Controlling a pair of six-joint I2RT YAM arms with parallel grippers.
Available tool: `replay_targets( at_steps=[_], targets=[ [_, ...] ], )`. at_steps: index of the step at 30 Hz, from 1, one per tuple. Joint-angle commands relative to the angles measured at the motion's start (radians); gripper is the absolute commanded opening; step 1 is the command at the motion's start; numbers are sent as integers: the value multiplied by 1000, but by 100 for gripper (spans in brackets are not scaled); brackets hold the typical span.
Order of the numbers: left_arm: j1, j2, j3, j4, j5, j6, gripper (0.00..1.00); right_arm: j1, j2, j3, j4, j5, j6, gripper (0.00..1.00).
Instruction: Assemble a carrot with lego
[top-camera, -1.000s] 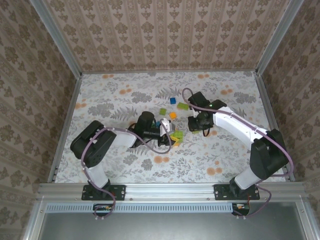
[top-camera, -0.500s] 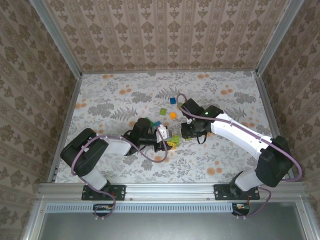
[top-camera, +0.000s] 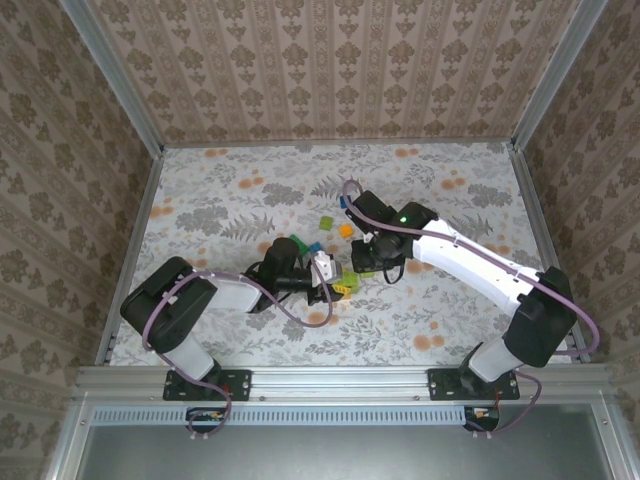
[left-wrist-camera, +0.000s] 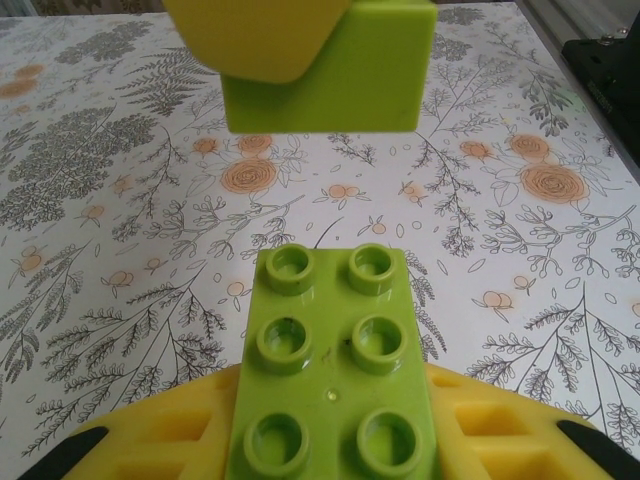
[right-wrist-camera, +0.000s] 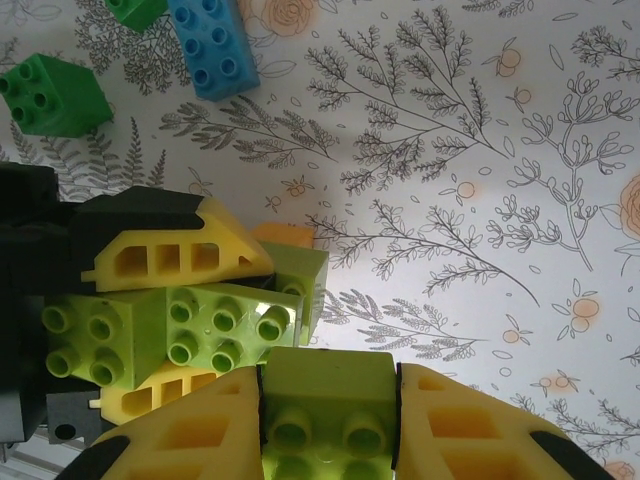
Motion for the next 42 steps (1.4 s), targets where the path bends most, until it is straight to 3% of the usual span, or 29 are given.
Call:
replay_targets(
  at_steps=[1, 42],
  targets=[
    [6, -11, -30, -41, 20, 20, 37, 8, 22, 46, -59, 18, 16, 19],
    [11, -5, -29, -35, 29, 20, 36, 34, 106, -2, 23, -25, 74, 19]
  ],
)
